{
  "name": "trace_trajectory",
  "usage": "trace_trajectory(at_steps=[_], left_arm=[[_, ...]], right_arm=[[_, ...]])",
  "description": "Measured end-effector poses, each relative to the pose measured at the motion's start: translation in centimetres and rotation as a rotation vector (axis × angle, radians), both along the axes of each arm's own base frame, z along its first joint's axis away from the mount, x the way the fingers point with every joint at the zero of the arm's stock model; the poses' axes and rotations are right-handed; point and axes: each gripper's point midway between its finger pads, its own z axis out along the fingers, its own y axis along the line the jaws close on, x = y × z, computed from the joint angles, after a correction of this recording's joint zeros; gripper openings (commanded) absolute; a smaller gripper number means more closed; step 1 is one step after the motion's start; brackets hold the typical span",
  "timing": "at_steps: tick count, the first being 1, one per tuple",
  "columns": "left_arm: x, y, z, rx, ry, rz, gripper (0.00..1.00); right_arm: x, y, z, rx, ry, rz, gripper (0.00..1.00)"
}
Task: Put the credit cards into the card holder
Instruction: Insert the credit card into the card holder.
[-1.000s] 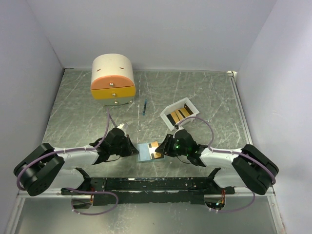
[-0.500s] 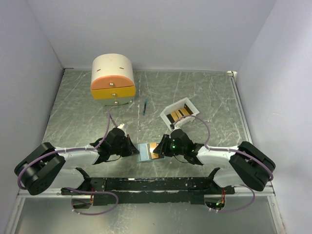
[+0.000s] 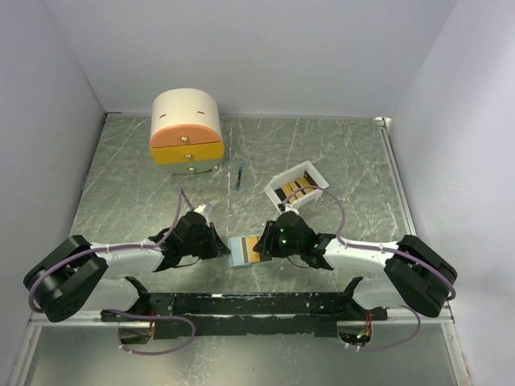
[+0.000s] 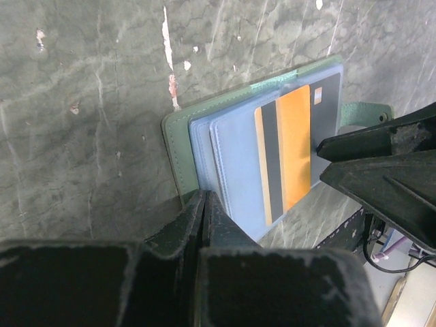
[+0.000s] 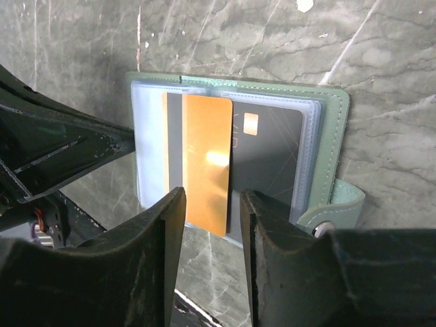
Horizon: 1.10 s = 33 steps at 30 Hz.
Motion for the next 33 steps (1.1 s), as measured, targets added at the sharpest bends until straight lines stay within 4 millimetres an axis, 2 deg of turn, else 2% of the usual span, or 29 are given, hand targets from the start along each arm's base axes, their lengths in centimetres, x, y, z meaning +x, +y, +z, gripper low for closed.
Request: trace_trajectory(at_steps=[6,16,33], left_arm=[[-0.2,-0.1,0.0,-0.010,0.002,-0.002,0.09],[-0.3,-0.3,0.0,-0.022,0.001,-0.004,0.09],[-0.4,-0.5,0.0,-0.026,0.002,-0.011,0.09]], right_arm=[[0.2,-0.1,0.1,-0.020,-0.014,0.006,0.43],[0.5,1.1,0.2,-0.002,-0.025,0.034,0.45],[-0.1,2.4,0.2,0.017,-0.039,0.090,0.46]])
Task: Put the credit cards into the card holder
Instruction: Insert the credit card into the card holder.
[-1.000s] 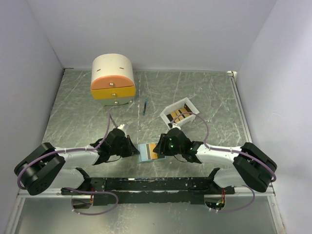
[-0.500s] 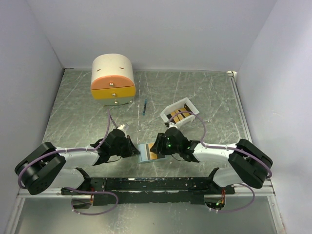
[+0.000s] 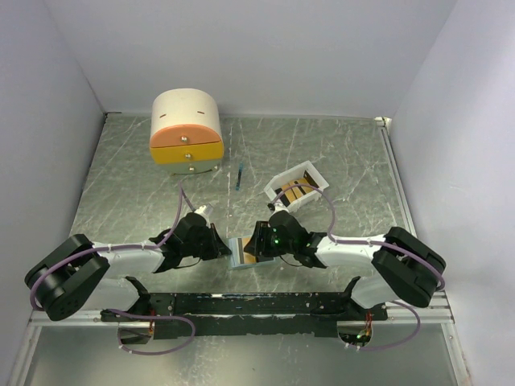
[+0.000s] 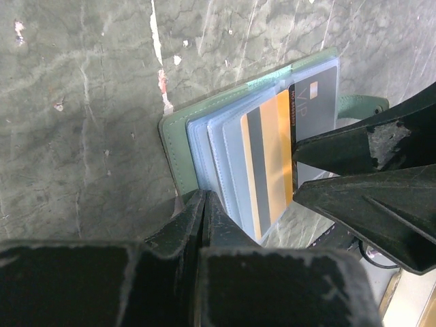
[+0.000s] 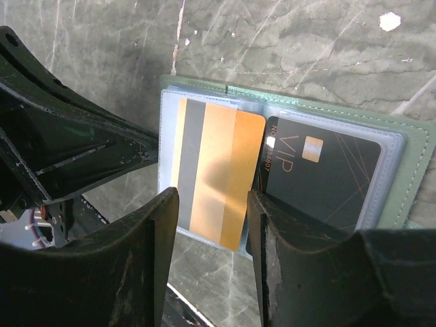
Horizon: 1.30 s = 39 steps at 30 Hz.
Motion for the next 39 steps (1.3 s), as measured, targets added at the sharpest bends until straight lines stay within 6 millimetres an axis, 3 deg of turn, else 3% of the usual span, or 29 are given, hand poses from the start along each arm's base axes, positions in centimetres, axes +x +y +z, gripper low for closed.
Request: trace_trajectory(at_steps=[30,36,39], left_arm=[[-0.1,-0.1,0.0,0.000,-0.001,-0.005,0.12],[-0.6,0.1,0.1,0.011,0.004,-0.017,0.27],[-0.9,0.5,0.4,0.026,0.004,-0.021,0.42]], right_arm=[[-0.2,1.2,-0.2,-0.027,-0.043,0.068,0.46],[-0.3,1.2,1.1,-0.034,-0.060,0.085,0.47],[-0.2,1.0,2.3,-0.038,-0.082,0.080,0.47]])
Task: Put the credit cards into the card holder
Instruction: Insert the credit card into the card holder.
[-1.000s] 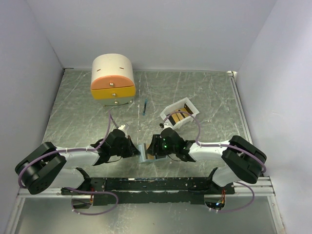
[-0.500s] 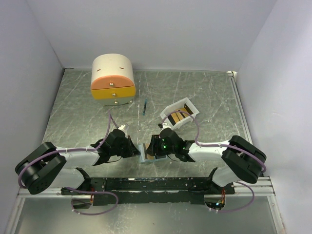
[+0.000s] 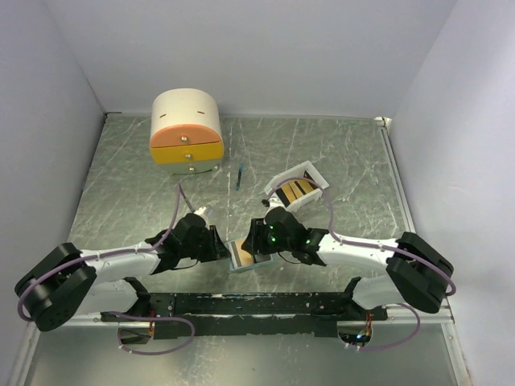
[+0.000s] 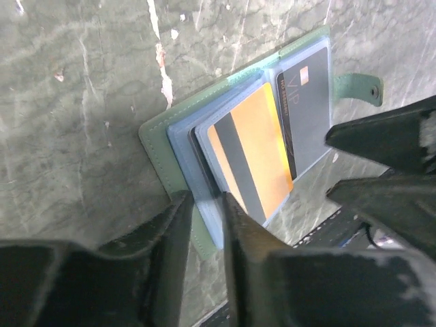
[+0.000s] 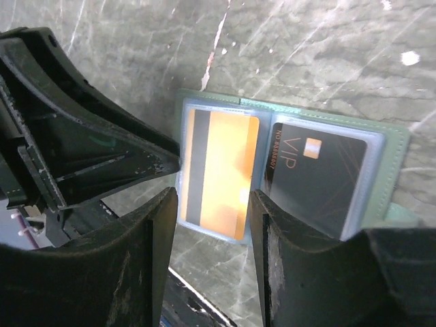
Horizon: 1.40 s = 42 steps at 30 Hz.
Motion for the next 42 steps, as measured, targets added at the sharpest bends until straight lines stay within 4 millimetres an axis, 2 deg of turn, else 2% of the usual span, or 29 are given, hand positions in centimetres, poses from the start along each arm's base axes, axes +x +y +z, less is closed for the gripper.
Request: trace_trajectory(at_steps=[8,13,16,22,26,29,42], left_arm=[[0.4,0.9,1.9,0.010,-0.046,0.032,0.58],[0.4,1.3,1.9,0.026,-0.054,0.040,0.62],[0.3,1.5,1.7,0.034,-0.049,0.042,0.65],[0.3,1.5,1.6,0.039,-0.047,0.041,0.68],[0.2,1.7,1.2,0.046,-0.041,0.041,0.68],[0.1,1.7,1.0,0.044,-0.038,0.040,0.68],[0.5,0.9,1.0,0.014,-0.044,0.031,0.68]], right_arm=[[1.7,-3.2,2.0,-0.146,-0.051,-0.128,0.47],[2.6,-5.3,2.6,-0.262,-0.091,-0.182,0.47],[2.8,-6.3,2.2,-0.330,-0.101,-0.190,0.47],[2.6,-8.0,0.2,-0.456,-0.087,-0.178,0.46],[2.7,-8.5,-0.3,-0.490,-0.094,-0.173,0.41],[2.7,-8.6,-0.6,-0.507,-0.096,-0.166,0.33],[2.8,-8.6,-1.2,-0.528,-0.099,-0.149,0.19]])
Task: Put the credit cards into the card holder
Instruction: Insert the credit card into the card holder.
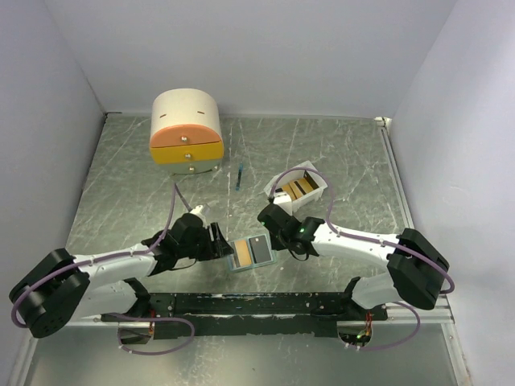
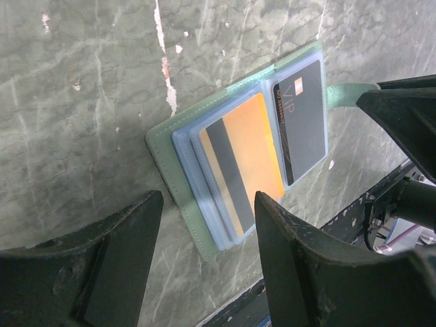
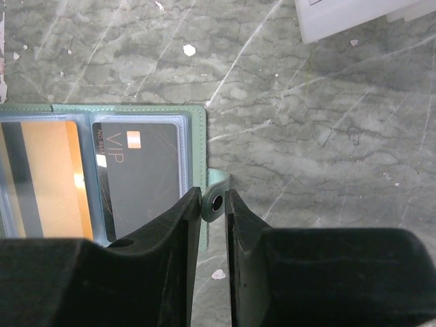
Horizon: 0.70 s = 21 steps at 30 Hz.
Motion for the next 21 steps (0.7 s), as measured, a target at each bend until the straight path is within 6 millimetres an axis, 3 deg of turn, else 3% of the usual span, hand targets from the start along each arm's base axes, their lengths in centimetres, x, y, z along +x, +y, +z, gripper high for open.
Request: trace_trajectory(at_steps=[7,21], left_arm=[[0.0,-1.2,0.1,-0.051,0.017,-0.022,0.68],[-0.6,-2.2,1.0,-0.133,0.022,-0.051,0.68]], right_arm=[[0.1,0.0,0.0,0.002,-0.008,-0.002,0.02],[-0.4,0.7,-0.8,0.063,0.002,0.014,0.00]])
